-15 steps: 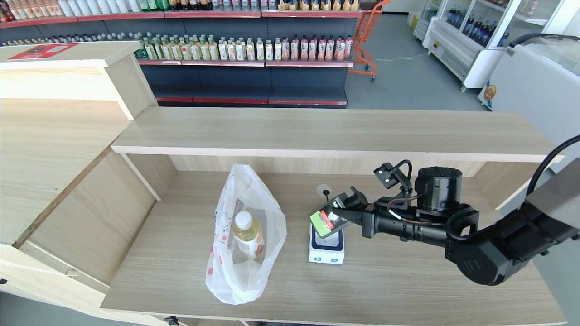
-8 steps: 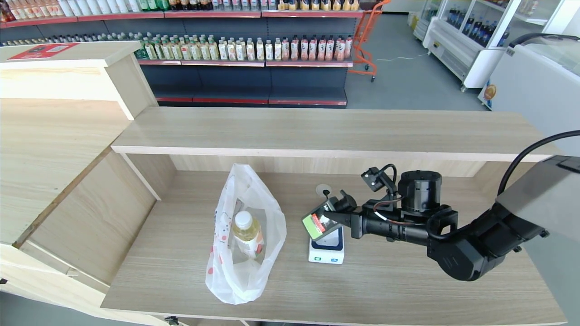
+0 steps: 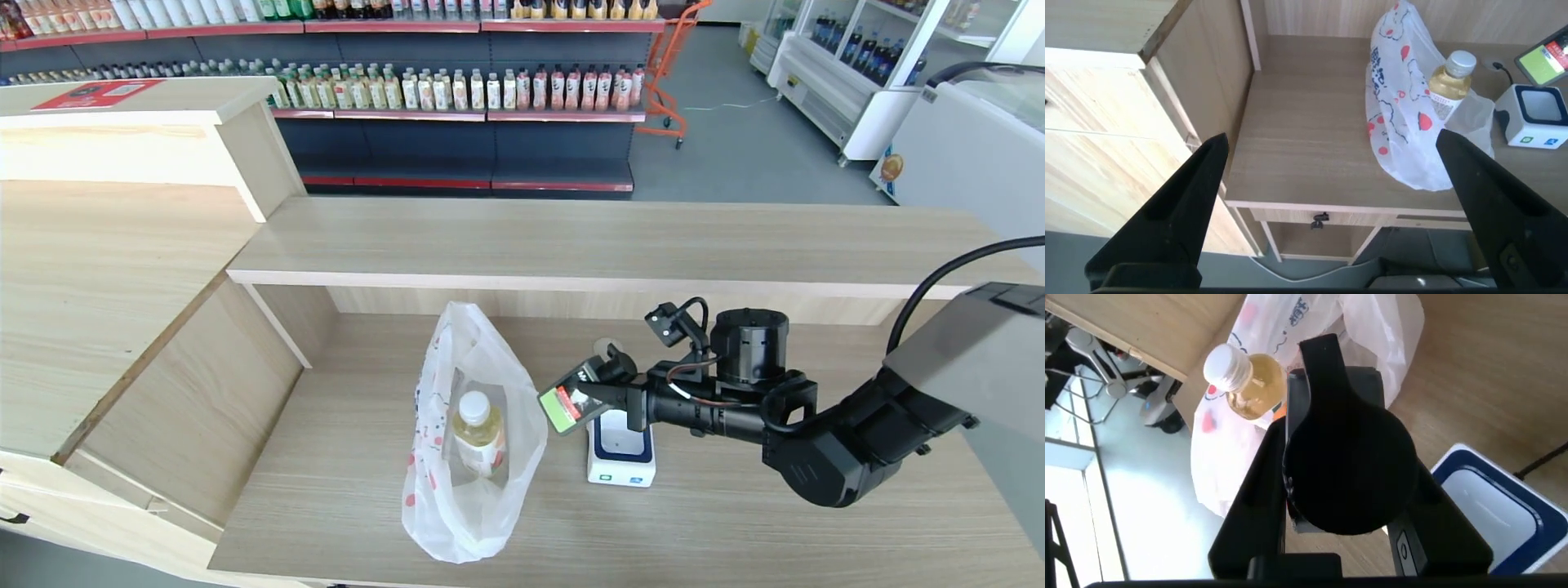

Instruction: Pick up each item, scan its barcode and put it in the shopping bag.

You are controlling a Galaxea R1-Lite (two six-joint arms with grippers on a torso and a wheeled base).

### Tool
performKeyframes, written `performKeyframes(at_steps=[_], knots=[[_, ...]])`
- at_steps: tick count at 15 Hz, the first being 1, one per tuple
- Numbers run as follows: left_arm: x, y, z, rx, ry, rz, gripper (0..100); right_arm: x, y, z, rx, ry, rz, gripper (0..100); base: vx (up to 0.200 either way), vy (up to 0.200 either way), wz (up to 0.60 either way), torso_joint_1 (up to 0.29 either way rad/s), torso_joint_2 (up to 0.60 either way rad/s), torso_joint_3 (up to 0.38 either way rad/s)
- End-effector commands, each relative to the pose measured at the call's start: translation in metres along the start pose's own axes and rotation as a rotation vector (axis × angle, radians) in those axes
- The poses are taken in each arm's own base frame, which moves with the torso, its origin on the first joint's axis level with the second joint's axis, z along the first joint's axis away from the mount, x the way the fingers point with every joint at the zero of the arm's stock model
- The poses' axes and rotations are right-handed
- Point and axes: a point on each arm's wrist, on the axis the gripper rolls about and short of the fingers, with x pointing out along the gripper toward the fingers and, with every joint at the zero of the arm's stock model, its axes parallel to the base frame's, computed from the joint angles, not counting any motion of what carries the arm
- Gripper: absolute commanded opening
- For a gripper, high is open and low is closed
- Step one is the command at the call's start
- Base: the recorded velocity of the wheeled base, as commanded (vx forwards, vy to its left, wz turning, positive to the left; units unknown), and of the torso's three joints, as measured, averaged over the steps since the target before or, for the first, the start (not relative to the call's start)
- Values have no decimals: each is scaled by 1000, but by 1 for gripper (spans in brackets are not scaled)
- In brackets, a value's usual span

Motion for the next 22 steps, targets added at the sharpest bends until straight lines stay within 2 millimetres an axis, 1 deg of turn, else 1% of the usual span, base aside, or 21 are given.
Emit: performKeyframes(at_steps=[1,3,5,11,13,15,17,18,20,22], knots=[[0,0,0,0,-1,2,100,0,-1,0,-3,-1,-4,0,0,0,0,0,0,0],[0,0,0,-1,-1,0,100,3,-3,-5,-10,8,-10,0,0,0,0,0,0,0],[0,0,0,0,-1,0,100,18,-14,-12,-64,-16,-74,0,0,0,0,0,0,0],[0,0,0,-1,-1,0,100,59,-24,-25,-152,-23,-54,0,0,0,0,0,0,0],[0,0,0,-1,-1,0,100,73,-26,-34,-177,-17,-63,0,0,0,0,0,0,0],[0,0,0,0,-1,0,100,89,-25,-47,-215,-2,-60,0,0,0,0,0,0,0],[0,0,0,0,-1,0,100,95,-29,-63,-302,35,-57,0,0,0,0,0,0,0],[0,0,0,-1,-1,2,100,97,-29,-67,-324,42,-52,0,0,0,0,0,0,0],[0,0,0,-1,-1,0,100,108,-27,-72,-352,34,-37,0,0,0,0,0,0,0],[0,0,0,0,-1,2,100,112,-30,-75,-379,36,-37,0,0,0,0,0,0,0]])
